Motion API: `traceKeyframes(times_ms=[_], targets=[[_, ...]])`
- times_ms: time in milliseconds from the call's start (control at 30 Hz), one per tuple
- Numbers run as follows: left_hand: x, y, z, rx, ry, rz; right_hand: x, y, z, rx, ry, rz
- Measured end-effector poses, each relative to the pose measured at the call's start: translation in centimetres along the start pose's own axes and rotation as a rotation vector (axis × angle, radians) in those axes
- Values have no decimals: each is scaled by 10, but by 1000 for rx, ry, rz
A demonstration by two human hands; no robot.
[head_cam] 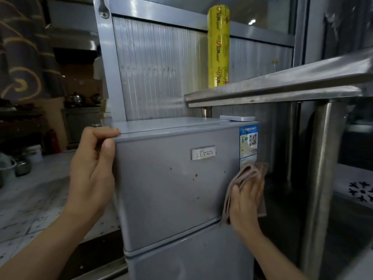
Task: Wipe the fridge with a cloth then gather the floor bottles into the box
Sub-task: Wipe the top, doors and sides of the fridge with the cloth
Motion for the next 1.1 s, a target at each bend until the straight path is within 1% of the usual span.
traceKeyframes(times_ms=[167,233,300,400,500,567,633,667,700,800,867,933,1000,1100], targets=[[2,0,0,2,-20,11,-58,17,60,-36,123,-119],[2,-2,2,21,-20,10,-65,21,76,-41,143,-165],[1,-2,5,40,-22,6,-55,19,92,-44,171,-177],[-2,-2,5,53,-20,25,-13,7,137,-39,337,-226],[-3,0,3,65,-4,61,26,-9,174,-31,481,-233],[-3,2,2,60,-11,88,26,-10,174,-14,549,-222],[-4,4,2,52,-14,111,10,-3,159,0,608,-230],[-5,5,2,51,-9,120,-1,2,148,-16,592,-237],[-5,6,3,51,-4,125,-11,7,136,-49,536,-242],[-6,6,3,59,18,126,-33,14,105,-114,288,-271],[-7,6,3,62,18,128,-37,14,97,-108,160,-292],[-7,6,3,61,17,133,-31,13,103,-122,100,-315],[-7,6,2,57,28,142,-14,10,125,-152,141,-311],[-8,8,2,54,49,158,24,-3,161,-126,359,-242]])
Point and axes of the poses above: each hand's wrist, its own x-axis away from the middle knuckle, its own y-axis out of the back of the hand, z = x × y, the point moved 6 cm from there along -x, towards the middle knuckle, and after that the axes turned 12 degrees about -z, right-handed, at the moved point
